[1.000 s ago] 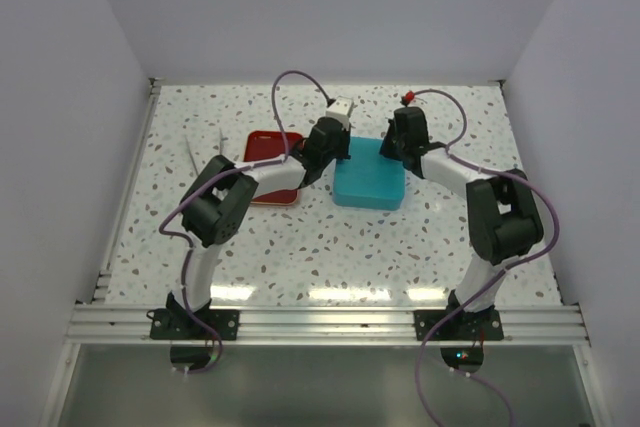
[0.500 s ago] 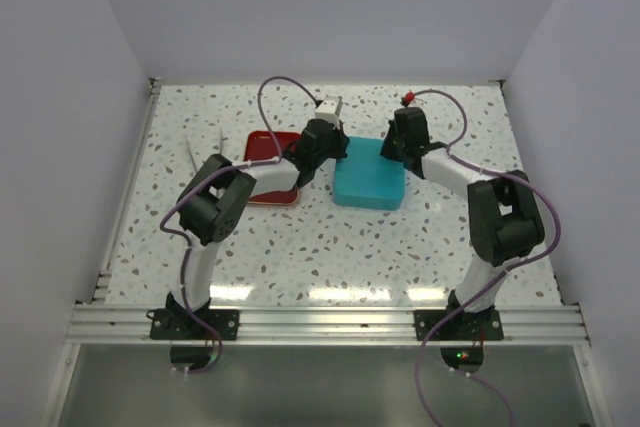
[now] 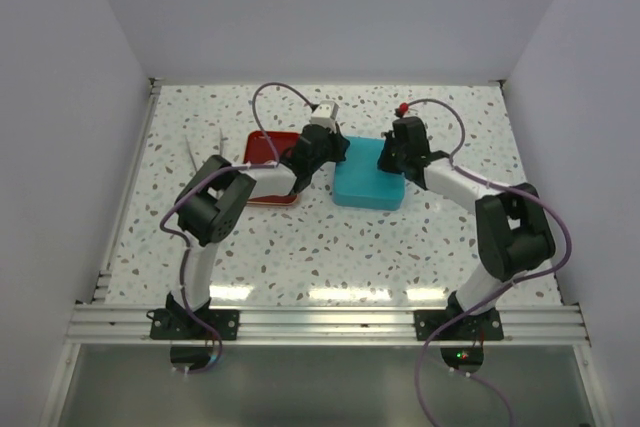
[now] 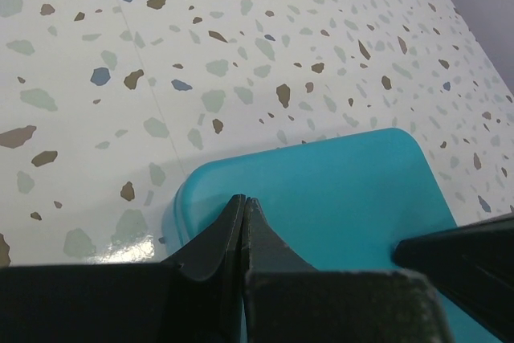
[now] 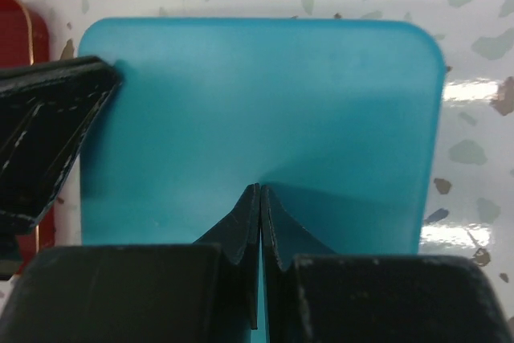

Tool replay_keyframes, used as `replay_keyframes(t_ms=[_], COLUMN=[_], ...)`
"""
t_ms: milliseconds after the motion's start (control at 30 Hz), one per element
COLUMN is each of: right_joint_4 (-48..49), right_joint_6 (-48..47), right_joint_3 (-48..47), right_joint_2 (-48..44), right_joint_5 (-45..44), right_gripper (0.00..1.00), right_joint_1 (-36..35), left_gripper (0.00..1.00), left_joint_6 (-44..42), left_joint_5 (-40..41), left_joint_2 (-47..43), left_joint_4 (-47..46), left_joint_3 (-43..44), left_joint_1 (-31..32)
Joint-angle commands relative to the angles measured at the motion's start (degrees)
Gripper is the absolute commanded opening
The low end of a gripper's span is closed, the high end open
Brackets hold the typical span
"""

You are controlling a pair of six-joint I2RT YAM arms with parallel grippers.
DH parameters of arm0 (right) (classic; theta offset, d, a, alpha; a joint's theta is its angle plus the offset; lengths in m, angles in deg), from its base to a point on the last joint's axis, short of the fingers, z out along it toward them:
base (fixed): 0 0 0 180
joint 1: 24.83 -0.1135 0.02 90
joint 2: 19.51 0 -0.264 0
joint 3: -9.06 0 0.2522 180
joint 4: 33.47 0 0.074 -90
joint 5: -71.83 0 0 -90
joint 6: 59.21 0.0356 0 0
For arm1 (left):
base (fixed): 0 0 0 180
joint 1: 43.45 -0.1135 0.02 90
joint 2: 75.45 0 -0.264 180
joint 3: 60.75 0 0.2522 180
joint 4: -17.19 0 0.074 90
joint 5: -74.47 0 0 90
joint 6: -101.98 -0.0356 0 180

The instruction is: Pack the chocolate

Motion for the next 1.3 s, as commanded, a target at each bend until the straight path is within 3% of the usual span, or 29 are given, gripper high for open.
replay_keyframes(t_ms=[0,433,967,1267], right_joint_4=[-1.88,1.55,-8.2,-6.98], right_joint_6=[-0.68,1.52,1.6,2.31], right_joint_3=[1.02,-1.62,-4.0,-1.62], right_joint_2=[-1.46,3.81,11.19,9.62], right_joint_5=[4.46,7.1,-0.98,-1.16], right_gripper=[0.0,0.0,0.0,0.0], right_joint_1=[-2.84,-8.64,-10.84,-11.1], left_gripper=[0.0,0.0,0.0,0.0], left_joint_6=[-0.72,-0.72,0.77,0.25], left_joint_5=[0.28,-1.83,-10.62,-12.47], left_joint_2=[3.31,4.45,5.42,4.46], left_joint_4=[14.72,15.24,20.08,19.47], left_joint_3=[-4.35,-4.0,-1.72,-1.63], left_joint_1=[-0.56,-0.56,-1.09,-1.09])
